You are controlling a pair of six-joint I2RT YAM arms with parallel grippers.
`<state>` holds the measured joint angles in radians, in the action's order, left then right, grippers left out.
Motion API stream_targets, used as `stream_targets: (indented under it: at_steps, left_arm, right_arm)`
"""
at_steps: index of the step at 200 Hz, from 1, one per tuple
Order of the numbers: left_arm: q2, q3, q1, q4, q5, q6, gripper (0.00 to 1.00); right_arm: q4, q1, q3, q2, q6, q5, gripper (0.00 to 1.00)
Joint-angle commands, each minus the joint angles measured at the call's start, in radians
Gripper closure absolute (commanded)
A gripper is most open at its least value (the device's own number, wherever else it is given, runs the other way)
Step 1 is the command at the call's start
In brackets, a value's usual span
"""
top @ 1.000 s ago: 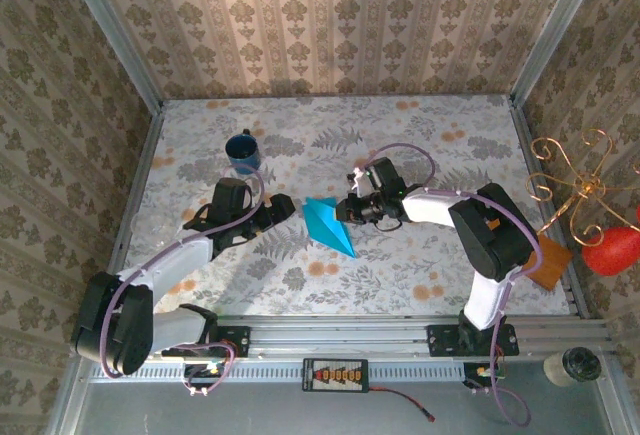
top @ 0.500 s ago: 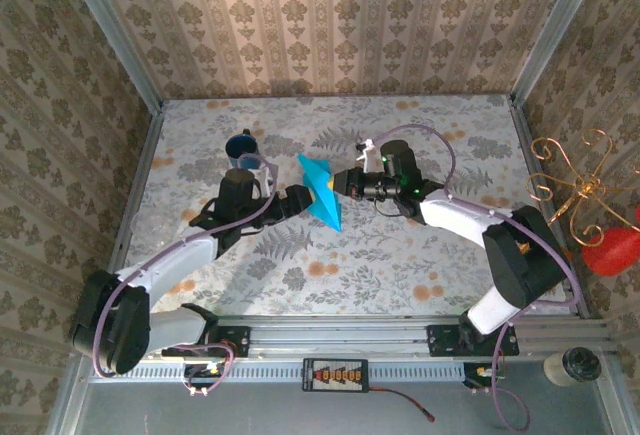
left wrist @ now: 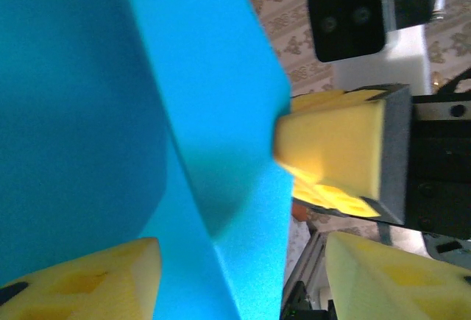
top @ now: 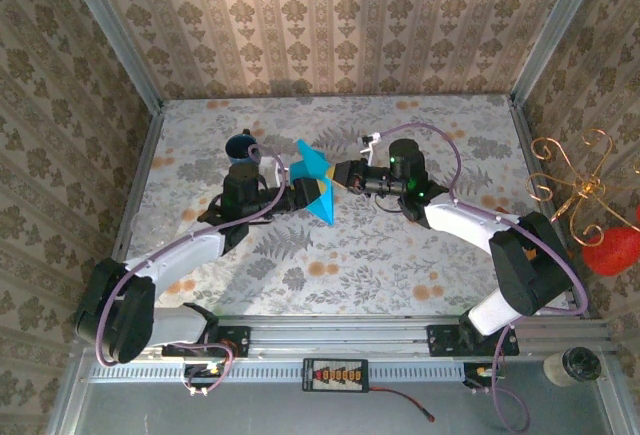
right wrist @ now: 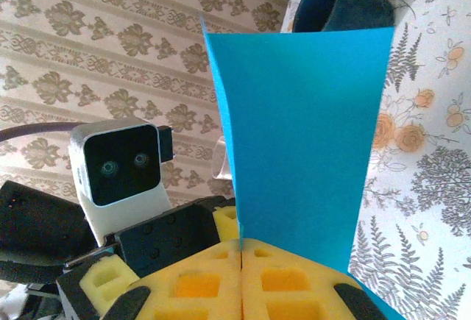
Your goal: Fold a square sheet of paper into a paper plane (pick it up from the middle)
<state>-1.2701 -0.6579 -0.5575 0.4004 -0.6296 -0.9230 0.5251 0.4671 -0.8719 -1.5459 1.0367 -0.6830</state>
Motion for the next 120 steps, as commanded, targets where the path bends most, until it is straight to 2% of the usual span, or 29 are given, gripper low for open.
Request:
stream_targets:
  at_steps: [1,60,120]
  left_arm:
    - [-0.009,-0.005,-0.005,0.108,-0.059,-0.022,0.42]
    - [-0.015,-0.005,-0.007,0.121,-0.065,-0.016,0.49]
    - [-0.018,-0.009,-0.007,0.126,-0.064,-0.016,0.60]
  right_arm:
    - [0.076,-0.008,0.014,0.017,0.052,-0.035,0.92]
    - [0.107,-0.019,0.024,0.021,0.079,-0.050,0.92]
    - [0.105,-0.030,0.037,0.024,0.084,-0.057,0.92]
